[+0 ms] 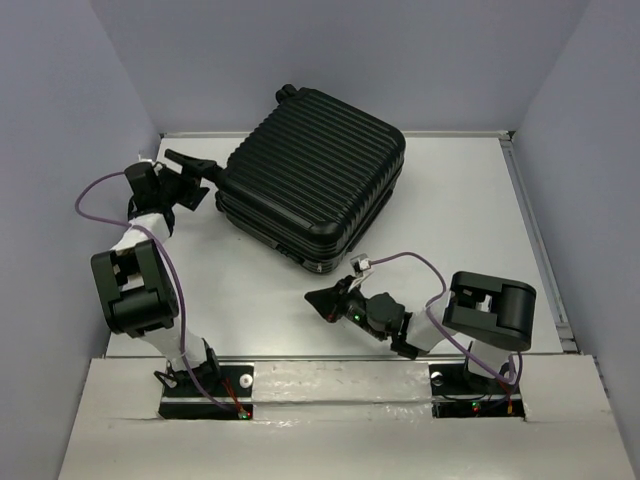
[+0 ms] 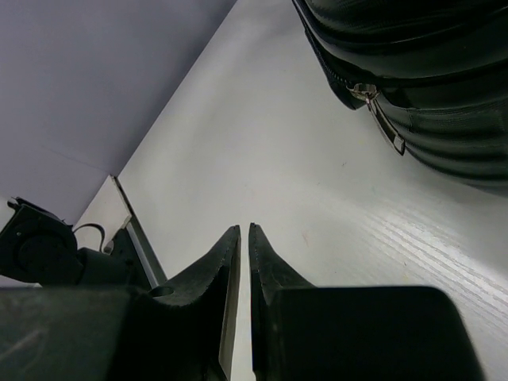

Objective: Pack the luggage

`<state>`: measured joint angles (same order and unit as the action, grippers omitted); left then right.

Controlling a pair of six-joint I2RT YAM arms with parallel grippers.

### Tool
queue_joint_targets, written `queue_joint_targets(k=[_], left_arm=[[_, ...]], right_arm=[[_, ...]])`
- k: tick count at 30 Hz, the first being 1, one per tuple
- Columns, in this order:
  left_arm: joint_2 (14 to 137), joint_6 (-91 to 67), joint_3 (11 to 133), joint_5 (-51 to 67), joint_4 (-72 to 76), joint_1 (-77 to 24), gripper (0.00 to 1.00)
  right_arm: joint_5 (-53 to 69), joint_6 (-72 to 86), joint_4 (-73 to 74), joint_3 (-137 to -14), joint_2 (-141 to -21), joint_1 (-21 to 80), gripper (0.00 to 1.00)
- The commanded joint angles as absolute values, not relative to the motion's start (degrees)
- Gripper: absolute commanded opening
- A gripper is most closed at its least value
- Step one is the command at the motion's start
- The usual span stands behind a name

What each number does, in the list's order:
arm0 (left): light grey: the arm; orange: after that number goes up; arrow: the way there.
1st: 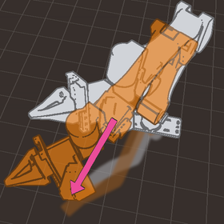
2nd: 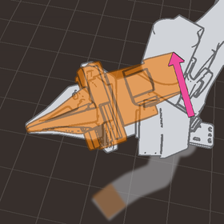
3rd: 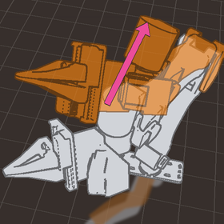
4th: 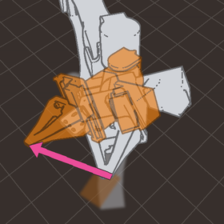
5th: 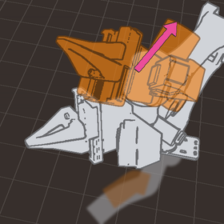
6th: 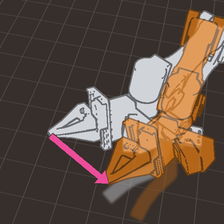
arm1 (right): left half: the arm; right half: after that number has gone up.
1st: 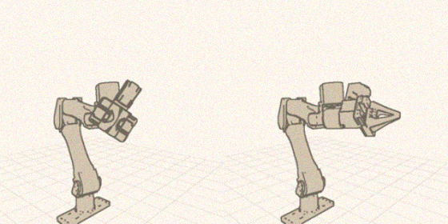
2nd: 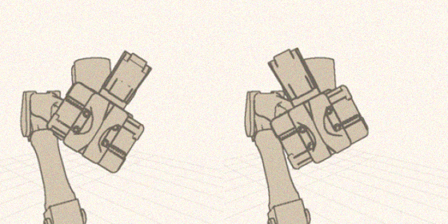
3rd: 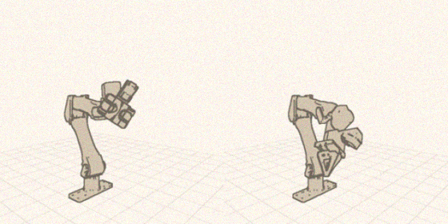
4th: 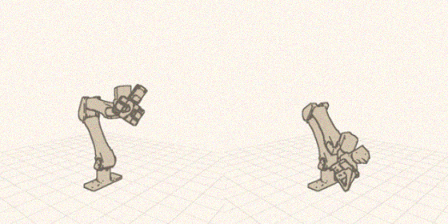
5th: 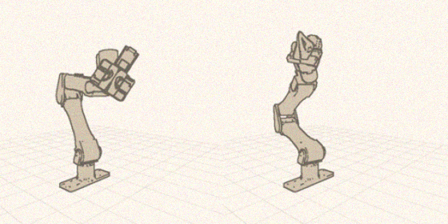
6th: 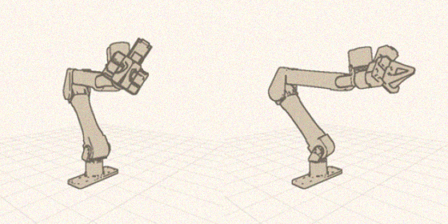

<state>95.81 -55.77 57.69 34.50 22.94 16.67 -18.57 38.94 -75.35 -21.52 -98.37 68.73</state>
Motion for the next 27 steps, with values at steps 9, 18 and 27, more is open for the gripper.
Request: queue_joint_targets(k=[9, 18, 27], left_arm=[[85.2, -49.2, 55.8, 28.8, 15.4, 18.4, 0.99], [89.5, -51.9, 58.8, 32.8, 17.2, 16.4, 0.99], [87.2, -50.4, 58.0, 30.8, 15.9, 16.0, 0.99]], right_arm=[[-16.7, 38.6, -81.7, -21.4, -99.1, 69.3, 0.15], [-16.6, 38.2, -80.9, -21.9, -99.6, 69.3, 0.15], [-16.1, 38.1, -80.6, -22.9, -100.5, 69.3, 0.15]])
